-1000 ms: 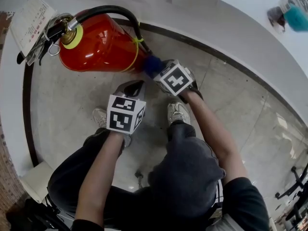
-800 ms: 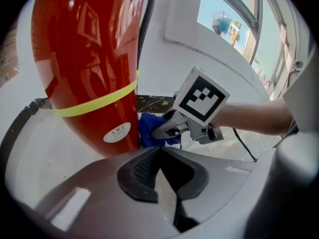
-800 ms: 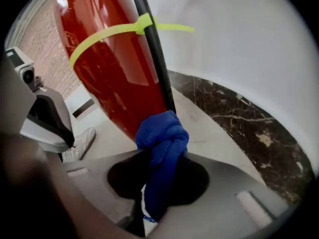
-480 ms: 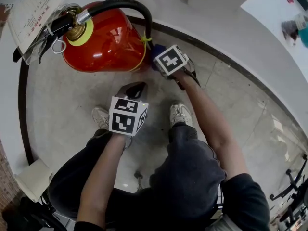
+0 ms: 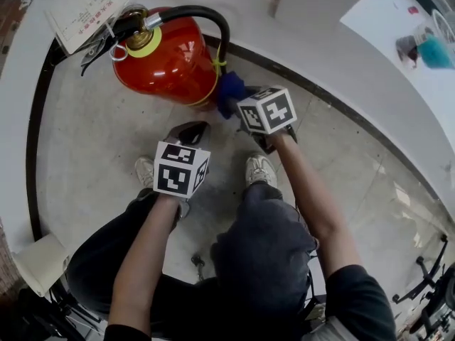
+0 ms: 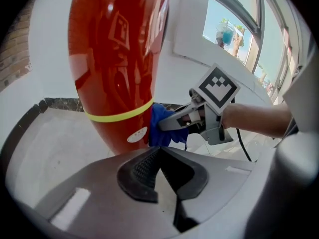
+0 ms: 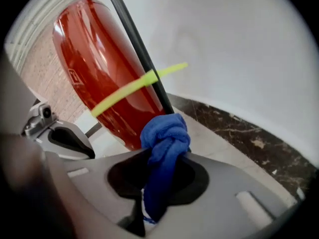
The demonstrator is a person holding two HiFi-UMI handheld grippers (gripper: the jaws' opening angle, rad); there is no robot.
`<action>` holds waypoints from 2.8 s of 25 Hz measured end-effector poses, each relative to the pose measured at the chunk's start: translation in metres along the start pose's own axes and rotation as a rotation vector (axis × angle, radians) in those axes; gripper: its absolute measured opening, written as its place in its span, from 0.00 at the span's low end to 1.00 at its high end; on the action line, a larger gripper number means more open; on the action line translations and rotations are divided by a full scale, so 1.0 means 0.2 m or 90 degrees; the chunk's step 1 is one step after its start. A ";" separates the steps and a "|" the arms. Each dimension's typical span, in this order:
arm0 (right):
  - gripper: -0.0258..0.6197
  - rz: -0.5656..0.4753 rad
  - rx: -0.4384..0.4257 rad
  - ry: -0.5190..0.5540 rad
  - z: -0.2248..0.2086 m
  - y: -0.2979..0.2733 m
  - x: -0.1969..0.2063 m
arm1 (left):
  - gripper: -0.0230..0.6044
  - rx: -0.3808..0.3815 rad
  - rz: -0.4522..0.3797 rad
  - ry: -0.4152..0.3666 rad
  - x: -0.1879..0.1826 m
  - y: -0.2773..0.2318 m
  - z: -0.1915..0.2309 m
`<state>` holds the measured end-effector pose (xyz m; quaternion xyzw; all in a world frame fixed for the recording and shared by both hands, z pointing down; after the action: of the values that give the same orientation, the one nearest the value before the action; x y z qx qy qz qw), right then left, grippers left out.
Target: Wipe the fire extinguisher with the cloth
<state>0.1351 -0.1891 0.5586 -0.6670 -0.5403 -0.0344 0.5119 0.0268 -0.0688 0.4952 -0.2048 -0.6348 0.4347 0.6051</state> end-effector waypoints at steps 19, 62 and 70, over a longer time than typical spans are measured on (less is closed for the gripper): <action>0.15 -0.141 0.051 0.188 0.40 0.58 -0.53 | 0.04 -0.067 -0.101 -0.008 -0.20 0.37 0.01; 0.15 -0.118 0.047 0.173 0.58 0.45 -0.32 | 0.04 -0.093 -0.106 -0.018 -0.15 0.51 0.12; 0.15 -0.054 0.051 0.108 0.35 0.23 -0.16 | 0.04 -0.070 -0.056 -0.017 -0.09 0.35 0.12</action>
<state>0.1210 -0.1548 0.4765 -0.6173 -0.5235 -0.0907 0.5802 -0.0111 -0.0525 0.4324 -0.2038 -0.6743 0.3748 0.6028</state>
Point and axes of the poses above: the fingertips, and each gripper's own axes: y backward along the fingers, z to its left, x out of its underside, the point moved 8 cm from there along y, backward along the fingers, and after that the axes turned 2 degrees about -y, right-handed, at the moved point
